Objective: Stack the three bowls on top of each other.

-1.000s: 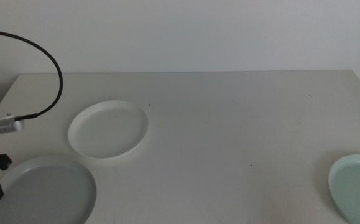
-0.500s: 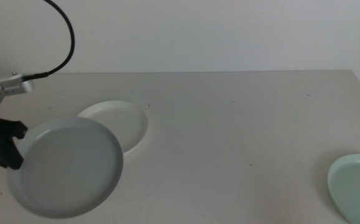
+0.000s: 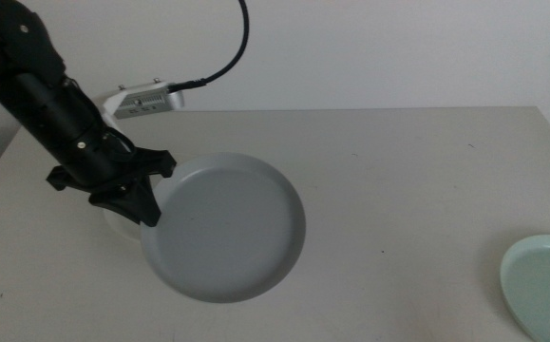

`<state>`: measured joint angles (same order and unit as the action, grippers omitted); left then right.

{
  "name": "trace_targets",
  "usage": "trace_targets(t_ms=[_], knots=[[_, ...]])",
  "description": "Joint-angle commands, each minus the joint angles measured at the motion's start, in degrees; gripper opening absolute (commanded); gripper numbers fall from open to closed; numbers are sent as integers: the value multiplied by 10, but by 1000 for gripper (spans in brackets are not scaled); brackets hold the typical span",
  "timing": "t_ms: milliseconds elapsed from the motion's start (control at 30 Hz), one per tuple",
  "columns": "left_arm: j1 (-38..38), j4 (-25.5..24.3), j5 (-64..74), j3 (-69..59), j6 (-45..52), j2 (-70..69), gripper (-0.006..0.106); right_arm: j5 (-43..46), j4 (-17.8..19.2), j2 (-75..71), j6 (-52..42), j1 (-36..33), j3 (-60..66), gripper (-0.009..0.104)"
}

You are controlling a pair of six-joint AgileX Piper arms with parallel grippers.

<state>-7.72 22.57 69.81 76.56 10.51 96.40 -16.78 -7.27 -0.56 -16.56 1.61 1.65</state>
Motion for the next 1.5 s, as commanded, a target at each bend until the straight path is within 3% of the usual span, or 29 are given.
trace_targets(t_ms=[0,600,1300,1467], knots=[[-27,43,36,33,-15,-3,0,44,6,-15,-7,5,-4,43],[-133,128,-94,69,-19,120,0,44,6,-15,-7,5,-4,43],[-136,94,-184,68,-16,175,0,44,6,-15,-7,5,-4,43],[-136,69,-184,68,-17,175,8,44,6,-15,-7,5,-4,43]])
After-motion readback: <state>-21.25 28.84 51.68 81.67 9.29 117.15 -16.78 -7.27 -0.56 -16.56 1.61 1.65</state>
